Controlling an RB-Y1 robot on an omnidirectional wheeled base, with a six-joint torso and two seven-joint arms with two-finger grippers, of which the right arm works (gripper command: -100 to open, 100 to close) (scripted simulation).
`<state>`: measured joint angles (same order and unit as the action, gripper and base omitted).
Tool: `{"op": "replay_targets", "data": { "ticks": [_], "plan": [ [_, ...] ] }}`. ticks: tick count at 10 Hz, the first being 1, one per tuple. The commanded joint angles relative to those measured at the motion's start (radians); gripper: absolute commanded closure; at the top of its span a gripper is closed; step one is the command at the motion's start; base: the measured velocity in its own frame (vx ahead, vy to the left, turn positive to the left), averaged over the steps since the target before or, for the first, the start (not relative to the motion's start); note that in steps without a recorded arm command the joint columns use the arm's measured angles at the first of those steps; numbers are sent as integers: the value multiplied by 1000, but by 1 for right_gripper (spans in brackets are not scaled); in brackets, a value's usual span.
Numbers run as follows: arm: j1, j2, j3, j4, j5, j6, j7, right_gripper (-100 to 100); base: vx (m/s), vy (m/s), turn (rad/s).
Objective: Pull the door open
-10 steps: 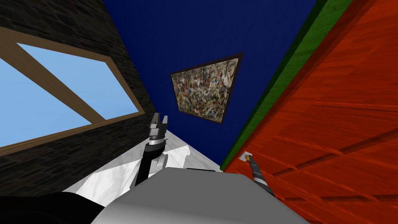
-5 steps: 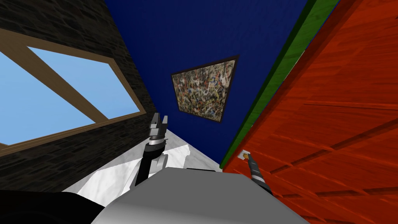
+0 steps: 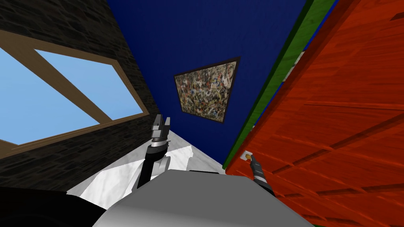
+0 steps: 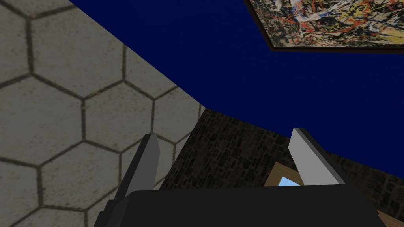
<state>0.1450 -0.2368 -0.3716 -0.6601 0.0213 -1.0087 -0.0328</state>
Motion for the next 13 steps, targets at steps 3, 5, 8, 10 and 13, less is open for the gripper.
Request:
{"op": "replay_targets", "data": {
  "ticks": [3,5,8,10,13],
  "plan": [
    [-9,6,31,0,-21,9,-80,100,-44,-12,12],
    [-22,1,60,5,-52,16,-144,100,-52,-13,4],
    [-28,-1,74,7,-68,19,-204,100,-45,-9,13],
    [-27,-3,80,4,-92,32,-248,-100,-45,-19,17],
    [-42,9,97,2,-131,42,-337,-100,-75,-14,22]
  ]
}}
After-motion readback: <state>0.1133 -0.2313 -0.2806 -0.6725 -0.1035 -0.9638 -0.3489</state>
